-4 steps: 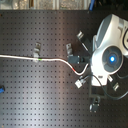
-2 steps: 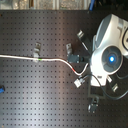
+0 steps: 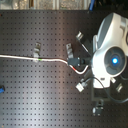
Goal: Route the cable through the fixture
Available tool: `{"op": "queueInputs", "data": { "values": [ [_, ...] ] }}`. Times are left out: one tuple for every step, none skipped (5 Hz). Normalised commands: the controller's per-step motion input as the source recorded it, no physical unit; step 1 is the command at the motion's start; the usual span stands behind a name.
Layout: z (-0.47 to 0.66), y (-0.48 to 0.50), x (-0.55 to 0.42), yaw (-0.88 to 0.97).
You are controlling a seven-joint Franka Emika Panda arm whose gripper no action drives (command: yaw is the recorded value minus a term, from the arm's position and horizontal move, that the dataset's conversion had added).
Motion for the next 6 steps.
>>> {"op": "queueInputs", "data": {
  "values": [
    [-0.31,-0.246,0.225,-0.51],
    [-0.07,-0.289,0.218,-0.66],
    [0.0,-0.401,0.148,-0.6],
    [0.24,-0.292,-0.124,-0.18],
    [0.36,0.034,-0.416,0.19],
    [0.16,0.381,-0.306,0.25]
  ]
}}
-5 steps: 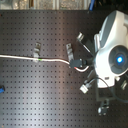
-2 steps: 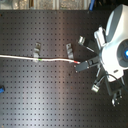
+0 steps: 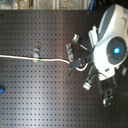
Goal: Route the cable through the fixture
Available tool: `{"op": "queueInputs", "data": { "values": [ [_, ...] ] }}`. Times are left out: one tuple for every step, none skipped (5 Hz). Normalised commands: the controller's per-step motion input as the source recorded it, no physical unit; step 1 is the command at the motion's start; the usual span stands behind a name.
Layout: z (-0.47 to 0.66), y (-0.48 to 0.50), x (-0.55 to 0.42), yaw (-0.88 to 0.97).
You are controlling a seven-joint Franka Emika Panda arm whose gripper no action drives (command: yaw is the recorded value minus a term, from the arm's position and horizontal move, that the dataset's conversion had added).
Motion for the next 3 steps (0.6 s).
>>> {"op": "queueInputs", "data": {
  "values": [
    [0.16,0.483,-0.148,0.0],
    [0.43,0.137,0.08,-0.06],
    [0.74,-0.03,0.007,-0.19]
  ]
}}
